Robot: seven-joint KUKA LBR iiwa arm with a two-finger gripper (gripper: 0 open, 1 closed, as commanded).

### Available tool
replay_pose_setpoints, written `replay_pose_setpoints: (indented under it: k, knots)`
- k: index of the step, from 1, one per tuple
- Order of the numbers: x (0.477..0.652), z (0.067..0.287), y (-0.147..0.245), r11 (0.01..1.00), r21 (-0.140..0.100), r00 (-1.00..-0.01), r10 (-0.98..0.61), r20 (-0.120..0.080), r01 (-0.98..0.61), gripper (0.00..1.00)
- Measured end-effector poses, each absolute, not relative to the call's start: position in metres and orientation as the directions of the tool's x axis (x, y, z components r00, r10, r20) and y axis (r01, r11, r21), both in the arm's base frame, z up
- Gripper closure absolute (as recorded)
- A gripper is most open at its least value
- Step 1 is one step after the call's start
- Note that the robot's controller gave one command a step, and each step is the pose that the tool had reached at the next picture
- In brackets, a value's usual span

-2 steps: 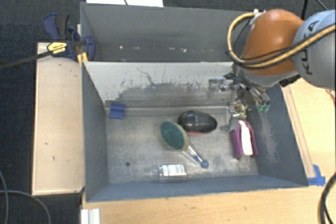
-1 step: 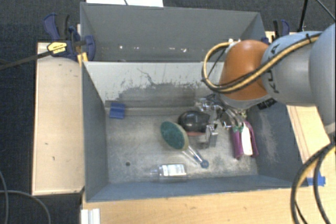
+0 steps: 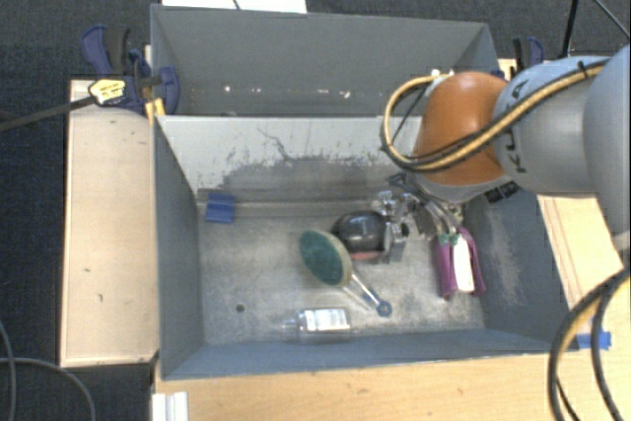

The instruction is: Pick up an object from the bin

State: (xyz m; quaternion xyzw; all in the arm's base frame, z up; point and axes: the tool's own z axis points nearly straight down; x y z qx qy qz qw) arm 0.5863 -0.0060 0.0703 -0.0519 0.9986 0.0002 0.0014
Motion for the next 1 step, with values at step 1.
replay_pose_setpoints:
  k: [1]
  knots:
    - [0.5533,0.2267,0.0013,0.994,-0.001,-0.994,-0.108,-0.009,-0.108,1.0]
